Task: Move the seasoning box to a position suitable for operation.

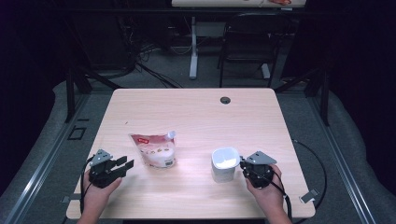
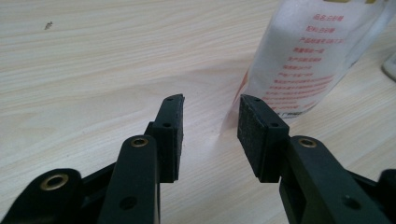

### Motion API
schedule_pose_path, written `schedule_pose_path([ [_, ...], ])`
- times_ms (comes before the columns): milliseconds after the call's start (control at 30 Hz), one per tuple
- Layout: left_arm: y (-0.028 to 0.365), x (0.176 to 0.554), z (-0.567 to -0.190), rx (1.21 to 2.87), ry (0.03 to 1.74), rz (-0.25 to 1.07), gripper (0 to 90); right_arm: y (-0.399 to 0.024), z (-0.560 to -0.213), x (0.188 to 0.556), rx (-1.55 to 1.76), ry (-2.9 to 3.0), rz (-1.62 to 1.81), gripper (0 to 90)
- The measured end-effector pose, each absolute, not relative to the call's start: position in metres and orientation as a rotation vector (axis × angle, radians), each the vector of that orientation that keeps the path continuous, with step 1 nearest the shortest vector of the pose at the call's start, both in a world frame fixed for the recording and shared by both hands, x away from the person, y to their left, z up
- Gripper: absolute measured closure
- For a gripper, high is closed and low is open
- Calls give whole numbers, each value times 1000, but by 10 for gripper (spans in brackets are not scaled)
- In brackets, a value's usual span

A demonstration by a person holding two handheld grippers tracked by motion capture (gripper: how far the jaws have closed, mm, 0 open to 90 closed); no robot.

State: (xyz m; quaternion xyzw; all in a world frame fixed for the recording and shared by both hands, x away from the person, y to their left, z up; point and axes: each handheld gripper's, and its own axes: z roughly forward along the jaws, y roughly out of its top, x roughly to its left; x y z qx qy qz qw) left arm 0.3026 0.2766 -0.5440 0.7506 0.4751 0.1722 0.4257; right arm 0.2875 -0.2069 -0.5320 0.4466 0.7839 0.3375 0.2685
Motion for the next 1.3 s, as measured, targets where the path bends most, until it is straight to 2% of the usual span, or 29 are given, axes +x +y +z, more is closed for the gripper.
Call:
schedule_pose_path([
  [800, 270, 301, -544, 1908, 1153, 413, 620, -155, -535, 282, 1176, 2162, 950, 837],
  [1300, 270, 301, -544, 1899, 1158, 416, 619, -159, -533, 270, 1142, 2234, 995, 836],
])
